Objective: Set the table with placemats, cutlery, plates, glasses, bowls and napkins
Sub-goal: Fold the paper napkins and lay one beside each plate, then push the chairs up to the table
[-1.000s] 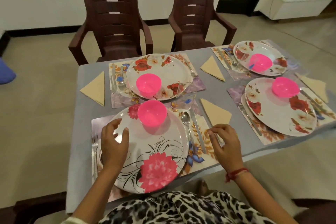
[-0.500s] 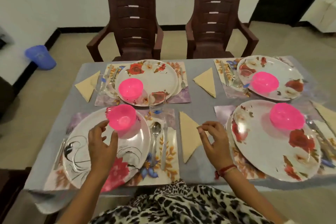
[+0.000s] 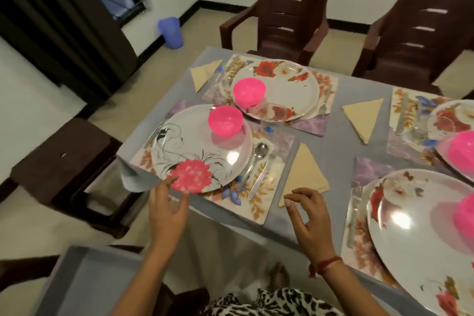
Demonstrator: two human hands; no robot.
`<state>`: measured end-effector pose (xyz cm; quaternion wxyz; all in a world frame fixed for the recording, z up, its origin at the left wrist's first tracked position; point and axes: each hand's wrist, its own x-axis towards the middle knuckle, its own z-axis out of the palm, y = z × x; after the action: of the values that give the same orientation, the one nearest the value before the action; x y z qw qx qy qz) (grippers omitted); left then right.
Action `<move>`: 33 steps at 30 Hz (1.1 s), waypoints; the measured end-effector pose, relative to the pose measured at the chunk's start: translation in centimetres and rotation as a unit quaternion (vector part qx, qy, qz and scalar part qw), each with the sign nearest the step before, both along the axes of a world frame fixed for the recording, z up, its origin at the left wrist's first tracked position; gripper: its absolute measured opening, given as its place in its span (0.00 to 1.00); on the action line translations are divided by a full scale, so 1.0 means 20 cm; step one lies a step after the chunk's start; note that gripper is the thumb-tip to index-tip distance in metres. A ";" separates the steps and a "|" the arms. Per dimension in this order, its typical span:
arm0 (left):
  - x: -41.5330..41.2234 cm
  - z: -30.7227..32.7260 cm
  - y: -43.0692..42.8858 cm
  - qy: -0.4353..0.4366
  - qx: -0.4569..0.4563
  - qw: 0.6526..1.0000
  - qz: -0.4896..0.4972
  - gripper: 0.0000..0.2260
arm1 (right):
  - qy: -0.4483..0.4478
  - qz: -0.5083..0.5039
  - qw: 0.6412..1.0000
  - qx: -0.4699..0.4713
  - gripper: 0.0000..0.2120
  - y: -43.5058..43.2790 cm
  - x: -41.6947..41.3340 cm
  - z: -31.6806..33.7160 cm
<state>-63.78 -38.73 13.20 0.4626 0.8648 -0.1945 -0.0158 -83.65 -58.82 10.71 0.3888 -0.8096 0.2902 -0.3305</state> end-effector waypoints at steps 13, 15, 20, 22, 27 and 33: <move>-0.33 -0.08 0.85 0.012 0.002 1.000 0.001 0.13 | 0.026 0.047 0.998 -0.023 0.10 0.76 -0.24 0.06; -0.38 -0.07 1.01 0.010 0.027 1.000 -0.002 0.13 | 0.032 0.060 0.997 -0.020 0.11 0.89 -0.28 0.07; -0.43 0.02 1.40 0.000 0.065 0.997 0.038 0.12 | 0.014 0.093 0.995 -0.013 0.09 1.16 -0.32 0.13; -0.45 0.06 1.51 -0.004 0.076 0.996 0.050 0.13 | 0.005 0.094 0.995 -0.013 0.09 1.22 -0.32 0.16; -0.56 0.12 1.72 -0.014 0.103 0.991 0.083 0.13 | 0.006 0.127 0.992 0.018 0.09 1.30 -0.28 0.09; -0.65 0.16 2.13 -0.044 0.157 0.977 0.136 0.14 | 0.024 0.217 0.976 0.006 0.14 1.56 -0.15 0.01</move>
<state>-76.70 3.83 16.40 0.3100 0.9449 -0.0902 0.0547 -86.56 -27.53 10.89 0.4492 -0.8585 0.1187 -0.2172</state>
